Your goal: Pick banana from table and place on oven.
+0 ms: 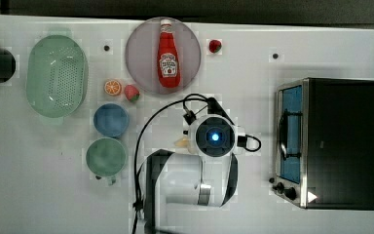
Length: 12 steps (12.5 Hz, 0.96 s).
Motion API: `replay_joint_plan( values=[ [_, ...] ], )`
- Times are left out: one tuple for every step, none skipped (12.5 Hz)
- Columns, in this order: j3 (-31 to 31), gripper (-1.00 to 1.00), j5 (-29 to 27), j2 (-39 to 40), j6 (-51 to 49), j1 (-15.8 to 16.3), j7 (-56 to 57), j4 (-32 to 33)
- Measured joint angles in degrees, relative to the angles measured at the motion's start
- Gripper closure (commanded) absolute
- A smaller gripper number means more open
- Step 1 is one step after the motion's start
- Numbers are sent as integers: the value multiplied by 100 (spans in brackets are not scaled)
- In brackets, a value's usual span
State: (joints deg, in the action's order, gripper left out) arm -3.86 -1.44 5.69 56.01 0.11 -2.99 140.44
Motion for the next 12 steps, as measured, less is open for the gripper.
replay_joint_plan(
  values=[
    [-45,-100,10,299,207,-10,0,0],
    [-32,-100,70,592,386,-38,-1,34],
    [9,-100,141,883,537,-78,-1,56],
    [21,-100,156,1180,638,-70,-1,56],
    [6,-100,163,1402,795,-43,-1,67],
    [6,-93,191,1524,923,-40,-1,78],
    [-25,-69,133,1532,923,-7,-1,78],
    [-5,-43,50,1485,923,-8,-1,67],
    [25,-18,38,1408,957,-9,-1,67],
    [54,5,11,1317,996,3,-1,67],
    [104,28,10,1269,1002,6,-1,11],
    [96,50,23,1240,1018,34,-1,-45]
  ],
)
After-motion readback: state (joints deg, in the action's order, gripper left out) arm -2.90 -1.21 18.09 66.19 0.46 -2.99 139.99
